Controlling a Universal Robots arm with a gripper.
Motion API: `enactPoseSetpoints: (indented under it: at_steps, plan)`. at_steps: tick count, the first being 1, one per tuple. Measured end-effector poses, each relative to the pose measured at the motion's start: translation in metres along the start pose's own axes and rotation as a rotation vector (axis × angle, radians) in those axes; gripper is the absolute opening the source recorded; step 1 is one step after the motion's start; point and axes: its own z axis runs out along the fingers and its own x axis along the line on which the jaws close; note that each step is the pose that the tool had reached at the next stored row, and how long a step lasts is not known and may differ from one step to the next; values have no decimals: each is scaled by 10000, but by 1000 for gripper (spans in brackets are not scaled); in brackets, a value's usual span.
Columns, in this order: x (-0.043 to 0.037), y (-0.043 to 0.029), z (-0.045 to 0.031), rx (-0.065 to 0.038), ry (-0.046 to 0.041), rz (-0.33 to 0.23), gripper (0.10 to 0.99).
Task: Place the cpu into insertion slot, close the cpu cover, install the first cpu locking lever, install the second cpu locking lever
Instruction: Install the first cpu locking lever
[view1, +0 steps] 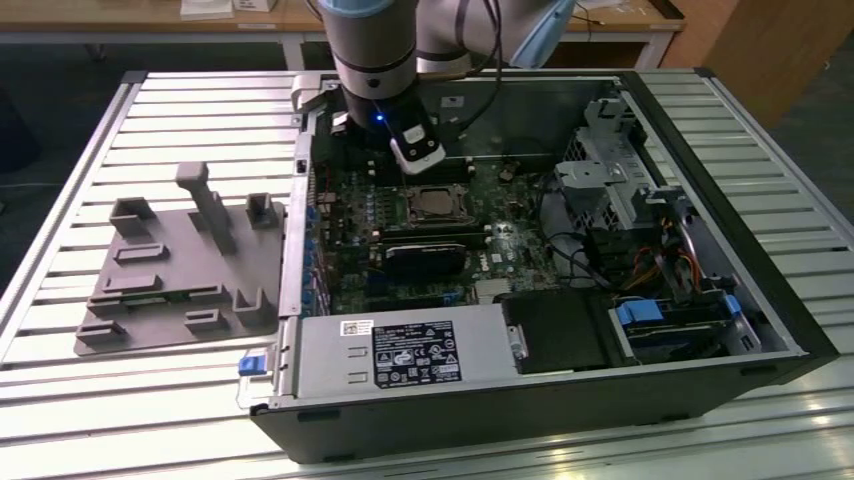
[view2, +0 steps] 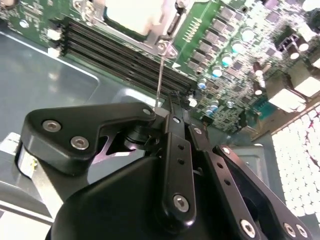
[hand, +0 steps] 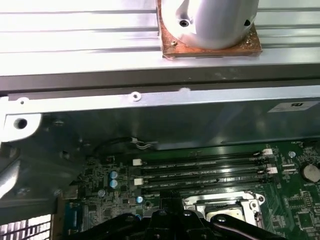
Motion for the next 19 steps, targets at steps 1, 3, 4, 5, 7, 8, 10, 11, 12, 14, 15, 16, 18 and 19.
enactPoseSetpoints:
  at_steps: [1,3,4,5,7,8,10,11,12,14,15,16,18,19]
  plan:
    - [-23,2,3,-1,0,0,102]
    - [-74,5,9,-1,0,0,102]
    - [-104,7,12,-1,0,0,102]
    - [-136,9,15,-1,0,1,102]
    - [-205,14,22,-1,0,0,102]
    - [-237,17,25,-2,-1,0,102]
    - [-301,22,31,-2,-1,1,102]
    - [-333,24,33,-1,-1,1,102]
    - [-359,26,36,-2,0,1,102]
    - [-391,28,38,0,0,2,102]
    - [-407,30,39,2,-1,3,102]
    - [-424,31,41,6,-1,3,102]
    - [-464,34,44,15,1,5,102]
    - [-487,36,46,20,3,5,102]
